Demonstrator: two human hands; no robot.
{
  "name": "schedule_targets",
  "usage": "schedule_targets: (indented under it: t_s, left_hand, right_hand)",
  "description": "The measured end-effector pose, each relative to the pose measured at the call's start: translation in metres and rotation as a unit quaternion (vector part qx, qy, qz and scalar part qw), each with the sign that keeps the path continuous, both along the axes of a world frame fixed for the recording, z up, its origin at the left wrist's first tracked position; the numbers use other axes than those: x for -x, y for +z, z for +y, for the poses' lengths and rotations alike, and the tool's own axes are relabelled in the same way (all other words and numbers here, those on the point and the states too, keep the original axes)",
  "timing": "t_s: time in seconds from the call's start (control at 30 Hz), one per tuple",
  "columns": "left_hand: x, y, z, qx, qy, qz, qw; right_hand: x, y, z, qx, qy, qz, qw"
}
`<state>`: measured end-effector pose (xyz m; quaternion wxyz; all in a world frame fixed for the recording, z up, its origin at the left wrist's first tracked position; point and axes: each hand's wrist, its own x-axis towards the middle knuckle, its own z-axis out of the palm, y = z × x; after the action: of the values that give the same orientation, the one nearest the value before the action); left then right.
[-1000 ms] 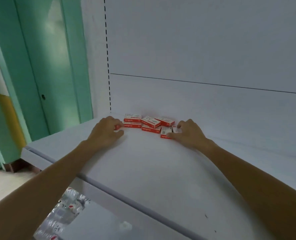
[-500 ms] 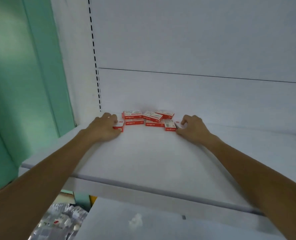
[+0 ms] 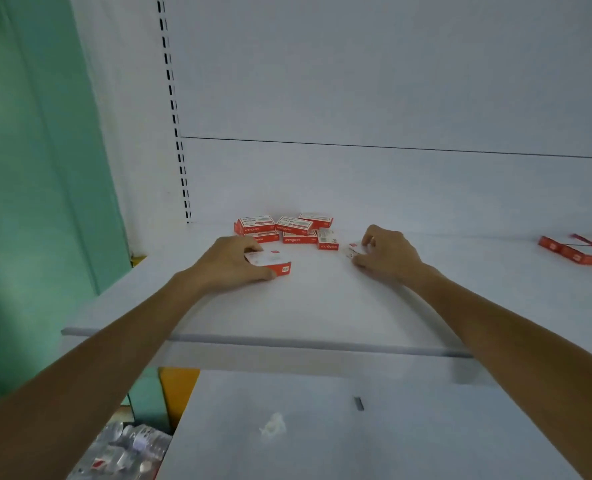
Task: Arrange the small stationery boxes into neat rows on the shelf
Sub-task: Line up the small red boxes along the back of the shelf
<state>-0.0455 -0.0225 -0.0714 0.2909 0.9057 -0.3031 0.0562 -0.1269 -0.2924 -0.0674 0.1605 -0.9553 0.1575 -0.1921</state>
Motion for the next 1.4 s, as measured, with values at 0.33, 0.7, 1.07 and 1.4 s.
schedule_targets:
  t_s: [0.33, 0.7, 1.07, 1.4]
  left_hand:
    - [0.052, 0.02, -0.122, 0.018, -0.191, -0.009, 0.981]
    - [0.176, 0.022, -0.313, 0.025, -0.359, 0.018, 0.933]
    - [0.26, 0.018, -0.419, 0.042, -0.377, 0.003, 0.925]
    - [0.276, 0.012, -0.453, 0.052, -0.352, 0.013, 0.934]
  right_hand:
    - [0.116, 0.016, -0.075, -0.003, -0.092, -0.018, 0.996]
    - [0.308, 0.024, -0.206, -0.004, -0.272, -0.005, 0.962]
    - [0.393, 0.019, -0.293, 0.015, -0.242, -0.004, 0.97]
    - [0.402, 0.021, -0.339, 0.018, -0.184, 0.024, 0.982]
